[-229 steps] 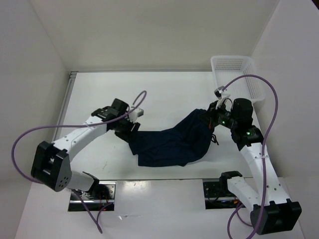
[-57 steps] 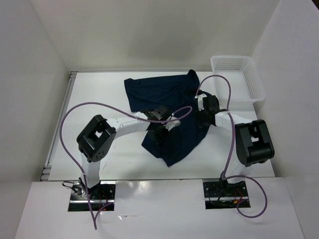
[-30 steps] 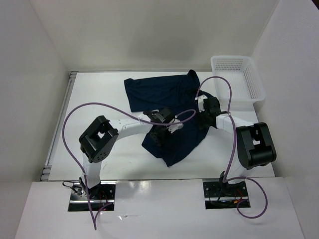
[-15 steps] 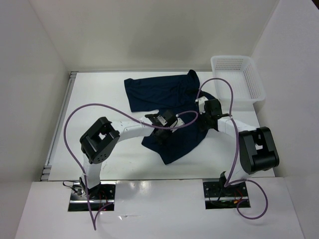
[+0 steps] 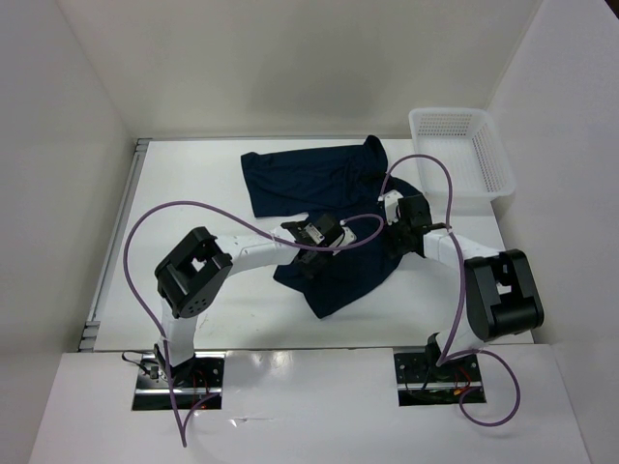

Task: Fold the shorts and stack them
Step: Flatten the shorts out

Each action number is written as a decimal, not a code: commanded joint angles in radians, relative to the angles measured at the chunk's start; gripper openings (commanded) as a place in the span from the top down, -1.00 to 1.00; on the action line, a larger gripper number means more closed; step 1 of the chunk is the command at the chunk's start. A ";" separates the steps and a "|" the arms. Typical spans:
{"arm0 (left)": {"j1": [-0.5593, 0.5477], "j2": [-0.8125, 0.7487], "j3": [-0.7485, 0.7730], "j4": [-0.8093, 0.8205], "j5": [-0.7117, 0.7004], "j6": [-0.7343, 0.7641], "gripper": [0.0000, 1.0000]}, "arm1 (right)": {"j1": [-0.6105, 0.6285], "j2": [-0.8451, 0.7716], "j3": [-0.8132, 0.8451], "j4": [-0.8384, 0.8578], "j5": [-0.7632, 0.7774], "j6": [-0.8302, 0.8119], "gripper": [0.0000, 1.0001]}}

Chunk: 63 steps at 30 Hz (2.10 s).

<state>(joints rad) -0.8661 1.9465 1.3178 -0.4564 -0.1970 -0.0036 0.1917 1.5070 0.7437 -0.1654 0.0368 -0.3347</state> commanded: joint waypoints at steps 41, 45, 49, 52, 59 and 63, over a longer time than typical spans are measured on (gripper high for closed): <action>0.410 -0.084 0.146 -0.225 0.207 0.004 0.84 | 0.012 -0.056 -0.067 -0.016 -0.032 -0.184 -0.35; 0.501 -0.043 0.109 -0.225 0.266 0.004 0.84 | 0.061 -0.036 -0.037 -0.049 -0.057 -0.266 -0.35; 0.576 -0.009 0.109 -0.194 0.277 0.004 0.81 | 0.121 -0.015 0.032 -0.134 -0.123 -0.268 -0.35; 0.627 0.012 0.109 -0.163 0.252 0.004 0.72 | 0.143 -0.004 0.088 -0.158 -0.170 -0.229 -0.35; 0.654 -0.012 0.155 -0.105 0.140 0.004 0.38 | 0.143 -0.004 0.327 -0.163 -0.319 0.130 -0.35; 0.616 -0.096 0.189 -0.140 0.117 0.004 0.27 | 0.143 0.005 0.355 -0.080 -0.116 0.241 -0.38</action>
<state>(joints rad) -0.2188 1.9457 1.4555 -0.6022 -0.0471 -0.0040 0.3298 1.5108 1.0649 -0.3107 -0.1806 -0.2455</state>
